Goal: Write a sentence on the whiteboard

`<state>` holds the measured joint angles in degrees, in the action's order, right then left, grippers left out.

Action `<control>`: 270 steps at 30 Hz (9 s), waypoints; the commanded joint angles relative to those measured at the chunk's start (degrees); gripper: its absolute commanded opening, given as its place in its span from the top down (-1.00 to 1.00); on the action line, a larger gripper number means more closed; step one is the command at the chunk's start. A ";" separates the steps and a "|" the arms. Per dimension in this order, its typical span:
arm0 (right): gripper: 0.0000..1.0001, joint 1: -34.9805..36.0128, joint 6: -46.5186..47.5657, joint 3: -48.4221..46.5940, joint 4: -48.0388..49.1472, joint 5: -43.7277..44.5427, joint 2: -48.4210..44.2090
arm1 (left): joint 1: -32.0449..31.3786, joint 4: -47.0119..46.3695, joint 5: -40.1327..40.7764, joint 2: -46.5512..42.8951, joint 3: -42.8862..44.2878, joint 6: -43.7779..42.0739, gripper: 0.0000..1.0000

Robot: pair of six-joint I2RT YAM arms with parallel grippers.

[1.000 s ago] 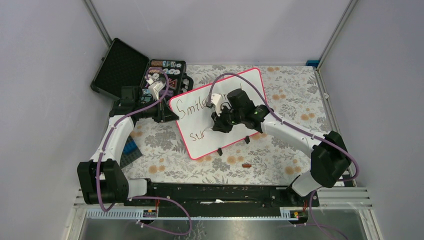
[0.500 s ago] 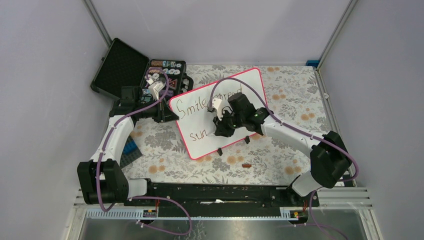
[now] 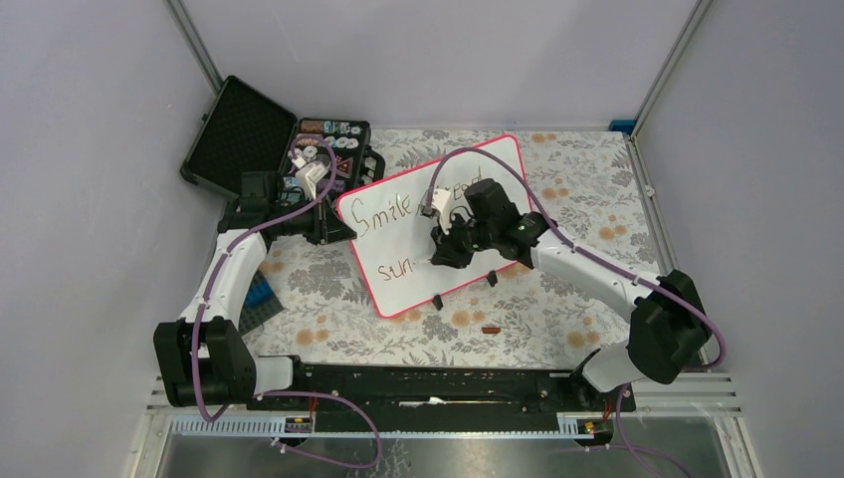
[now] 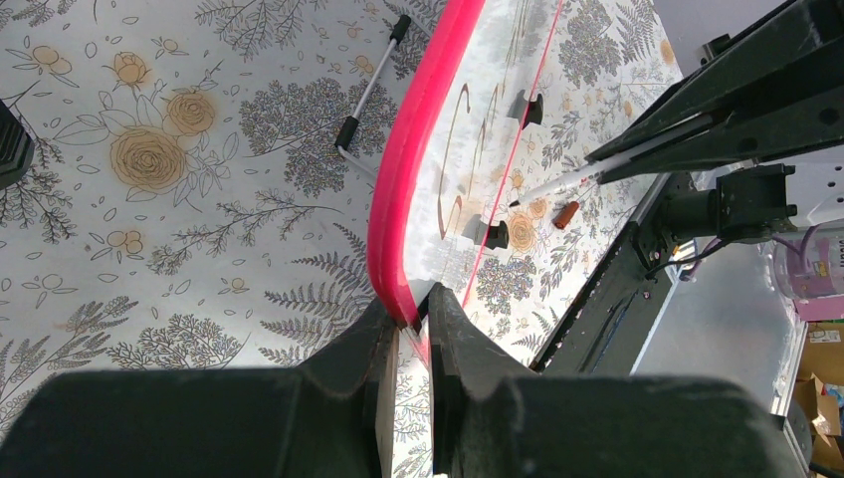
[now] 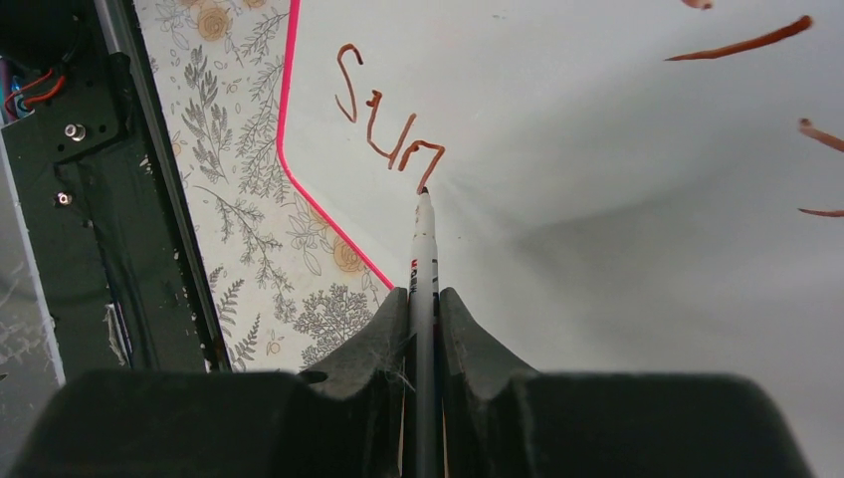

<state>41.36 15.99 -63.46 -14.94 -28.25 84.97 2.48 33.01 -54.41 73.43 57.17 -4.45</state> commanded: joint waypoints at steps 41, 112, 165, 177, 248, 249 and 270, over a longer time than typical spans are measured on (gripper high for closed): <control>1.00 0.52 -1.01 -2.27 1.86 3.11 3.20 | -0.79 -1.82 2.38 -0.56 0.67 -3.02 1.00; 1.00 -2.99 0.86 -5.58 -1.61 1.35 -0.02 | -0.92 -1.81 2.40 -0.92 0.75 -2.71 1.00; 1.00 -3.86 0.91 0.76 -0.27 -0.78 -0.30 | -0.97 -1.81 2.47 -0.56 0.76 -2.76 1.00; 1.00 -3.89 0.97 -3.25 -0.30 1.87 1.67 | -0.91 -1.81 2.48 -0.59 0.93 -2.67 1.00; 1.00 -8.41 4.66 -2.69 -7.54 -7.84 -2.73 | -1.00 -1.22 2.84 -0.81 1.15 -3.11 1.00; 1.00 -8.41 4.67 -2.79 -7.48 -7.53 -2.64 | -1.00 -1.16 2.81 -0.83 1.19 -3.02 1.00; 1.00 -8.41 2.17 -4.21 -2.68 -3.74 1.01 | -1.02 -1.20 2.85 -0.37 1.37 -3.08 1.00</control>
<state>33.15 18.55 -65.28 -19.59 -32.38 84.99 2.26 33.10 -53.98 73.43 57.19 -4.45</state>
